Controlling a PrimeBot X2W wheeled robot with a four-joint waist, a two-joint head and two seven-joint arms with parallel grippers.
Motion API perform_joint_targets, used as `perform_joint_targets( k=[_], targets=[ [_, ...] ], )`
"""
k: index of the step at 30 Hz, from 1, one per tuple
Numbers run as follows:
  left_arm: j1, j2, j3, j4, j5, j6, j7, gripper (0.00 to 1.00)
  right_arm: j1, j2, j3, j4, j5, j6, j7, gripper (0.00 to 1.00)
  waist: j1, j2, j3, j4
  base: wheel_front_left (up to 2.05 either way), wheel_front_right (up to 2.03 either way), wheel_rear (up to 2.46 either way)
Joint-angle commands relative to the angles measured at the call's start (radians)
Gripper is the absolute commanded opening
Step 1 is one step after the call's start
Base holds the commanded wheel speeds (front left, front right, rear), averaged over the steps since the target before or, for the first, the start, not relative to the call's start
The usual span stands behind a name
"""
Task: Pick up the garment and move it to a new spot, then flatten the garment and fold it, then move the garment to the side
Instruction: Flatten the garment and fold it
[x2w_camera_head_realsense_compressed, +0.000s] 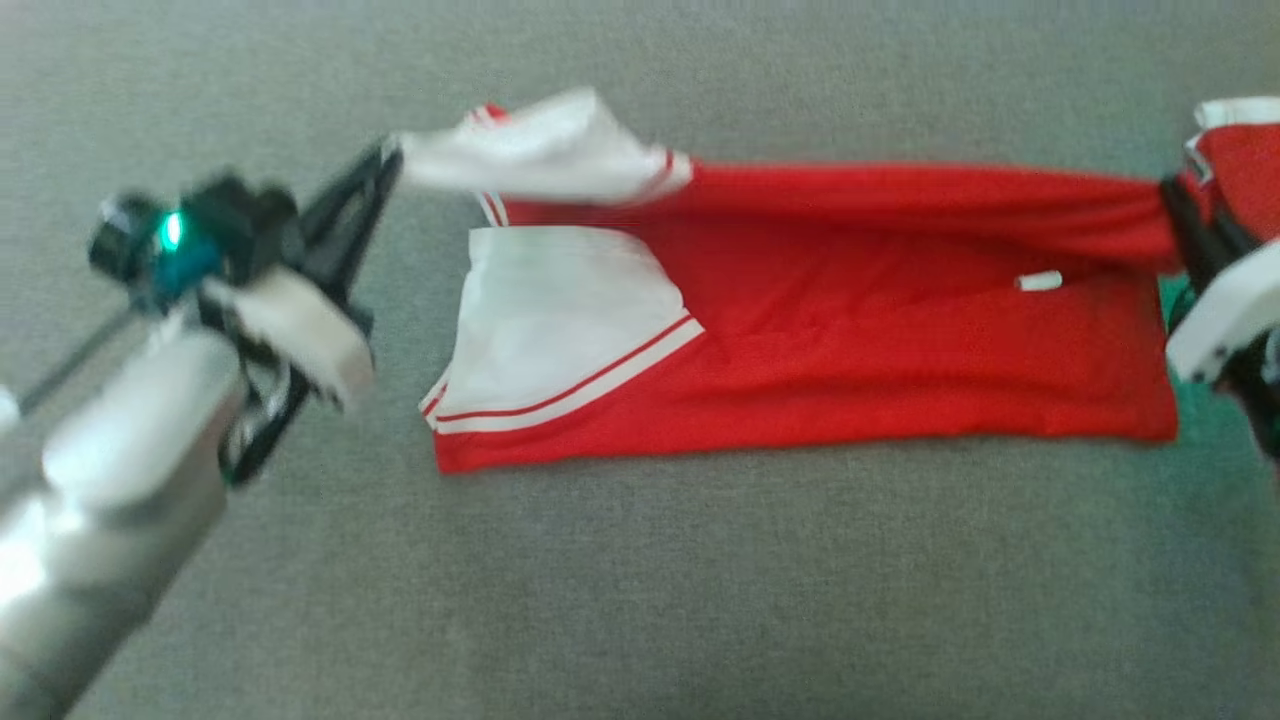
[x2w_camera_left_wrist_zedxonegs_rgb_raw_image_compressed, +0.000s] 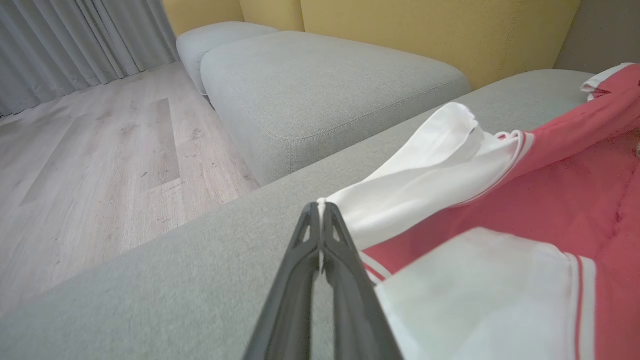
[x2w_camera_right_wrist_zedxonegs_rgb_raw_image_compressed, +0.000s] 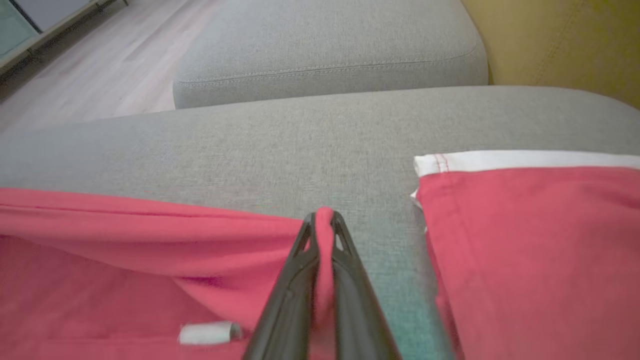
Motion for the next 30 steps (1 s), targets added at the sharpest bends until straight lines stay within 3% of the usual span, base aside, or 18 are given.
perform_joint_targets(
  k=[1,6,11,12,13,14,15,16,20,24,28,30],
  targets=[
    [0.003,0.07,0.041,-0.054,-0.013,0.033,-0.016,0.0,0.045,-0.037,-0.01,-0.047,0.013,-0.001,-0.012,0.0,0.0001,0.0,-0.022,0.015,0.0,0.0,0.0],
    [0.159,0.11,0.026,-0.195,-0.033,0.125,-0.02,0.0,0.163,-0.044,-0.047,-0.107,0.02,-0.001,-0.01,0.0,0.0001,0.0,-0.044,0.03,0.0,0.0,0.0],
    [0.275,0.119,0.009,-0.271,-0.064,0.177,-0.02,0.0,0.243,-0.03,-0.081,-0.132,0.009,-0.001,0.006,0.0,0.0001,0.0,-0.042,0.032,0.0,0.0,0.0],
    [0.292,0.115,0.007,-0.276,-0.072,0.183,-0.022,0.0,0.254,-0.024,-0.089,-0.135,0.006,-0.001,0.009,0.27,0.0001,0.0,-0.042,0.031,0.0,0.0,0.0],
    [0.307,0.11,0.006,-0.278,-0.079,0.189,-0.024,0.0,0.262,-0.019,-0.098,-0.139,-0.001,-0.001,0.01,0.94,0.0001,0.0,-0.041,0.031,0.0,0.0,0.0],
    [0.32,0.104,0.006,-0.277,-0.083,0.195,-0.029,0.15,0.268,-0.012,-0.112,-0.14,-0.009,-0.001,0.004,1.0,0.0001,0.0,-0.042,0.03,0.0,0.0,0.0],
    [0.333,0.096,0.005,-0.274,-0.089,0.2,-0.033,0.78,0.274,-0.002,-0.128,-0.14,-0.017,-0.001,-0.003,1.0,0.0001,0.0,-0.045,0.029,0.0,0.0,0.0],
    [0.345,0.086,0.006,-0.274,-0.093,0.209,-0.039,1.0,0.282,0.01,-0.142,-0.141,-0.021,-0.001,-0.01,1.0,0.0001,0.0,-0.051,0.029,0.0,0.0,0.0],
    [0.406,0.048,0.034,-0.281,-0.102,0.267,-0.072,1.0,0.339,0.061,-0.209,-0.154,-0.038,-0.001,-0.049,1.0,0.0001,0.0,-0.087,0.028,0.0,0.0,0.0],
    [0.49,0.003,0.089,-0.304,-0.074,0.361,-0.09,1.0,0.436,0.132,-0.283,-0.186,-0.05,-0.001,-0.074,1.0,0.0001,0.0,-0.137,0.033,0.0,0.0,0.0],
    [0.597,-0.056,0.182,-0.392,0.028,0.456,-0.091,1.0,0.535,0.204,-0.346,-0.229,-0.065,-0.001,-0.067,1.0,0.0001,0.0,-0.183,0.049,0.0,0.0,0.0],
    [0.626,-0.07,0.202,-0.412,0.059,0.473,-0.091,1.0,0.551,0.221,-0.363,-0.237,-0.07,-0.001,-0.064,1.0,0.0001,0.0,-0.191,0.054,0.0,0.0,0.0]
  ],
)
